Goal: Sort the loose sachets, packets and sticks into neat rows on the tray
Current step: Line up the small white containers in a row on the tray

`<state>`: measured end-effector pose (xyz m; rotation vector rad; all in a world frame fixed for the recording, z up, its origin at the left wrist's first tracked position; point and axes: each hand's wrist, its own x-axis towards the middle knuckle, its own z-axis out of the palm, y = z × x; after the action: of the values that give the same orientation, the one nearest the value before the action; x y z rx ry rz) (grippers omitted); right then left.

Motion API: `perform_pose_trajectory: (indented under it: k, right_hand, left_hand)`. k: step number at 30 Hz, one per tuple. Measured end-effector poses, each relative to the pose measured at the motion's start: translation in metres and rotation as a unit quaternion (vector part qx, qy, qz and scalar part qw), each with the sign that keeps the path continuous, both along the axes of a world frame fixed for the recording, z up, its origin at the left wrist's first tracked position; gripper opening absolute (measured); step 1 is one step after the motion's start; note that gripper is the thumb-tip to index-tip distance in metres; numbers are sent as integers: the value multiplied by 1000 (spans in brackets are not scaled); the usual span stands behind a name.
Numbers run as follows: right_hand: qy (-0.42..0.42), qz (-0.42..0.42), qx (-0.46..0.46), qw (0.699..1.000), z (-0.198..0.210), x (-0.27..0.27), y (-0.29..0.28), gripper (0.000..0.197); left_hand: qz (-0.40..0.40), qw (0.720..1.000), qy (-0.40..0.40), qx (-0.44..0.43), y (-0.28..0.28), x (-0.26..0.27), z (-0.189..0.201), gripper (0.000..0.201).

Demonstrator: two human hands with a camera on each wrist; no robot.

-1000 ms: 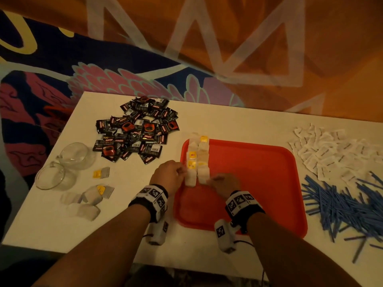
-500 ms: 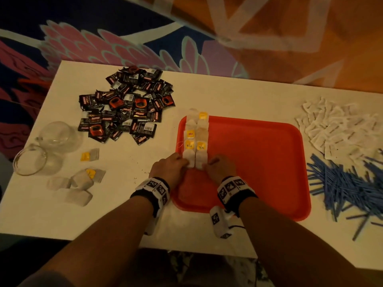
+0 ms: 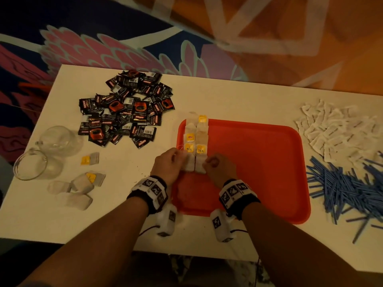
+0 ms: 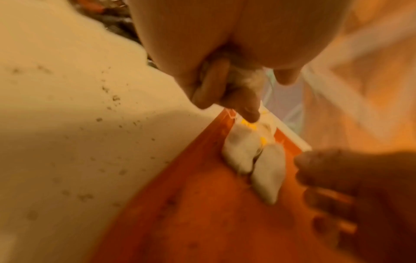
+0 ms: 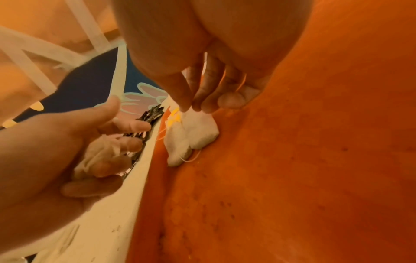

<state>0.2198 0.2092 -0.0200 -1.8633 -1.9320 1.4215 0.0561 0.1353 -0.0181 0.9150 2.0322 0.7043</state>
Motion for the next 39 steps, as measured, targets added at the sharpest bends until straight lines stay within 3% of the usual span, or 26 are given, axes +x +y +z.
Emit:
perform_pose_trajectory:
  k: [4, 7, 11, 15, 21, 23, 25, 28, 34, 39]
  right_hand:
    - [78, 21, -12, 997, 16, -11, 0, 4]
    - [122, 53, 10, 991, 38, -22, 3, 4]
    - [179, 101, 17, 979, 68, -32, 6, 18]
    - [148, 149, 47, 976, 85, -34, 12, 11]
    - [170, 162, 38, 971, 109, -34, 12, 12]
    - [148, 191, 46, 969, 115, -35, 11, 4]
    - [134, 227, 56, 963, 119, -35, 11, 16]
    - [142, 216, 70, 964, 123, -34, 11, 10]
    - [162, 187, 162, 955, 119, -27, 15, 19]
    - [200, 175, 188, 945, 116, -22, 12, 35]
  left_hand:
    - [151, 954, -257, 15, 9, 0, 27, 60]
    - [164, 935, -313, 40, 12, -4, 37, 70]
    - [133, 940, -311, 37, 16, -4, 54, 73]
    - [105, 944, -310, 45, 18, 0, 76, 75]
    - [93, 948, -300, 55, 15, 6, 99, 74]
    - [95, 945, -305, 61, 15, 10, 106, 69]
    - [105, 940, -317, 66, 14, 11, 109, 68]
    - [133, 920, -362, 64, 12, 8, 108, 69]
    - [166, 860, -481, 28, -1, 1, 114, 34]
    - [166, 876, -447, 69, 1, -2, 114, 7]
